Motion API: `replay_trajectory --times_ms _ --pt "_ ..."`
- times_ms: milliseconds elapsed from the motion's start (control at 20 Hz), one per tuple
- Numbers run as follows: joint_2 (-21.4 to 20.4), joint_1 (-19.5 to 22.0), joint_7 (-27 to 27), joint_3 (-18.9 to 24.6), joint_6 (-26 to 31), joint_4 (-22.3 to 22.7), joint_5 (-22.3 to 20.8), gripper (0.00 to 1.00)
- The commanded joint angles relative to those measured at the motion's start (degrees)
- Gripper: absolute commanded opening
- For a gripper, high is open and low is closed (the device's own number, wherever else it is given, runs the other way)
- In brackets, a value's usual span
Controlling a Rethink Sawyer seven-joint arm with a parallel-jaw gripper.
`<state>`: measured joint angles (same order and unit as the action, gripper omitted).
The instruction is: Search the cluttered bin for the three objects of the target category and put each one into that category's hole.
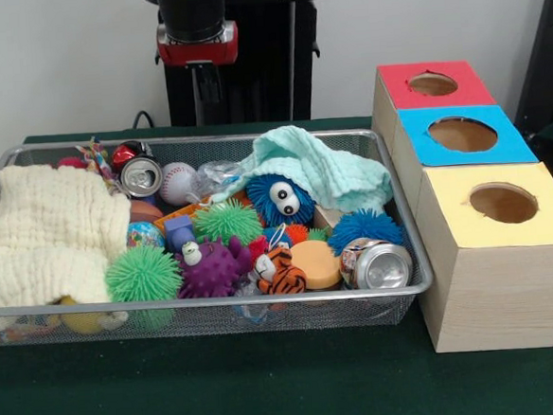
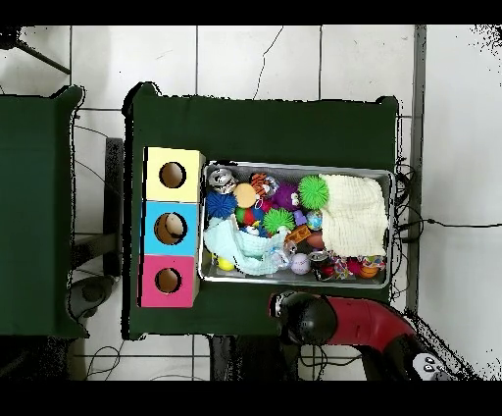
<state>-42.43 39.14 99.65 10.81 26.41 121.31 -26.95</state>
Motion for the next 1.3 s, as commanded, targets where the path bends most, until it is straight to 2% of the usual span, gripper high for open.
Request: replay_trajectory --times_ms 50,350,600,800,1300 --pt "1.36 1.36 0.15 2.4 -1.7 0.42 -2.71 0.0" --pt "1.23 1.58 1.64 1.48 -3.65 3.37 -3.23 0.0" --pt "2.81 1.37 2.41 0.38 -5.46 3.36 -5.25 0.0" --pt "3.05 1.55 3.42 -0.92 -7.78 5.01 -7.33 0.0" --pt "1.69 2.59 1.45 1.85 -3.85 2.19 -4.82 0.0"
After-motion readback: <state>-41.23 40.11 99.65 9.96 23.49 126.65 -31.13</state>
